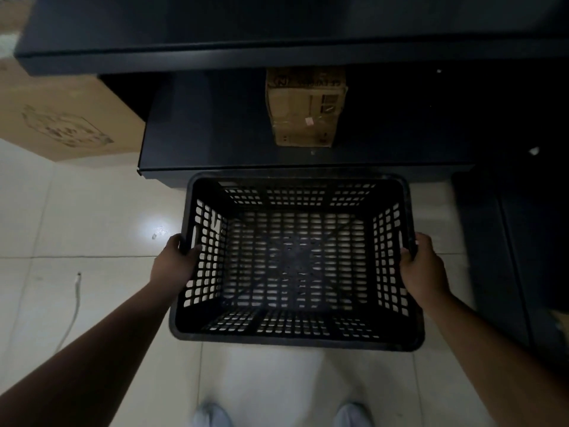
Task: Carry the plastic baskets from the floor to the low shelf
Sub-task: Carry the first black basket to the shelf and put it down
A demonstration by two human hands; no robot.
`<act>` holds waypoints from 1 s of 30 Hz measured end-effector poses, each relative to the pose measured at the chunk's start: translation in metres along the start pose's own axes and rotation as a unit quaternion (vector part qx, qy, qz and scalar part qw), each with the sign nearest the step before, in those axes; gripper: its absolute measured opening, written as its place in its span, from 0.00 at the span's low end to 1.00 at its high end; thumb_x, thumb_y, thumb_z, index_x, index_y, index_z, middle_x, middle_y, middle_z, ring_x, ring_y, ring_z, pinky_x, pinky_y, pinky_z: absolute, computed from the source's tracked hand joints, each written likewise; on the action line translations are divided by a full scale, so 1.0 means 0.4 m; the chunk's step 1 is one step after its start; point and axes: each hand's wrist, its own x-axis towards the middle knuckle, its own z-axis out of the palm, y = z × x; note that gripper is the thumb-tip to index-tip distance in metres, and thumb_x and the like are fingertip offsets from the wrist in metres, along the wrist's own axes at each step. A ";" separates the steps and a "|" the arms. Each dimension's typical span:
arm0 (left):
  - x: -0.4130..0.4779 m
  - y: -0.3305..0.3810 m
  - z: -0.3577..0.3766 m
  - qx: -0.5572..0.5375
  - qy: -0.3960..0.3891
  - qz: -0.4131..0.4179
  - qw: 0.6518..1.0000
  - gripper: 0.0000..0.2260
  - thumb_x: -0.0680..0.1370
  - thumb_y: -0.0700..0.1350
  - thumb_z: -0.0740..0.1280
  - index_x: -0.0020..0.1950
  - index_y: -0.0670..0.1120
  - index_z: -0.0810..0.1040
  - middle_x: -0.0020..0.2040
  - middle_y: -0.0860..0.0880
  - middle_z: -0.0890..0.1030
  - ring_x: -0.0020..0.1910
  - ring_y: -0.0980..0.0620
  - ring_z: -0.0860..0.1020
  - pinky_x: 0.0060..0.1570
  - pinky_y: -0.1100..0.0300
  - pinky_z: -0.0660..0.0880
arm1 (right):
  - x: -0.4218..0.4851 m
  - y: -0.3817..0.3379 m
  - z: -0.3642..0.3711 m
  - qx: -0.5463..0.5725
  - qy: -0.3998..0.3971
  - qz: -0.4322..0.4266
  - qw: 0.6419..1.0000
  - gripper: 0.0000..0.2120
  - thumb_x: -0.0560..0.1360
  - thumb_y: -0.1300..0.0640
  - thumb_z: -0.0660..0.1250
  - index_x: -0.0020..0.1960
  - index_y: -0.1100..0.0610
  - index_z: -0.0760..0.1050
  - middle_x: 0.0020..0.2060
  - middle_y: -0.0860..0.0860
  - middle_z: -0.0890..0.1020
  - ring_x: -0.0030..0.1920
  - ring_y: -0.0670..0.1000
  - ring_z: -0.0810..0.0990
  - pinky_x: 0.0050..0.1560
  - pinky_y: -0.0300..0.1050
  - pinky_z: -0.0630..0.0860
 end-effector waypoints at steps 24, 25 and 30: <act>-1.198 0.286 -1.174 -0.136 0.271 0.250 0.919 0.30 0.72 0.53 0.77 0.71 0.46 0.74 0.68 0.54 0.75 0.67 0.53 0.74 0.67 0.57 0.68 | -0.969 -1.089 -0.861 0.023 -0.102 -0.498 0.861 0.39 0.70 0.32 0.60 0.77 0.43 0.55 0.75 0.35 0.57 0.74 0.36 0.50 0.72 0.43 0.55; -1.262 0.255 -1.225 -0.140 0.290 0.238 0.916 0.30 0.72 0.52 0.78 0.71 0.47 0.74 0.68 0.56 0.74 0.66 0.55 0.73 0.66 0.60 0.67 | -1.037 -1.123 -0.875 0.027 -0.110 -0.517 0.849 0.38 0.71 0.32 0.61 0.77 0.43 0.56 0.75 0.35 0.57 0.74 0.36 0.50 0.72 0.43 0.55; -1.581 0.042 -1.436 -0.136 0.388 0.177 0.894 0.30 0.72 0.53 0.76 0.72 0.51 0.72 0.67 0.60 0.72 0.63 0.65 0.68 0.62 0.76 0.58 | -1.398 -1.251 -0.901 0.053 -0.143 -0.599 0.786 0.38 0.70 0.33 0.61 0.77 0.44 0.57 0.74 0.36 0.58 0.73 0.34 0.52 0.69 0.37 0.54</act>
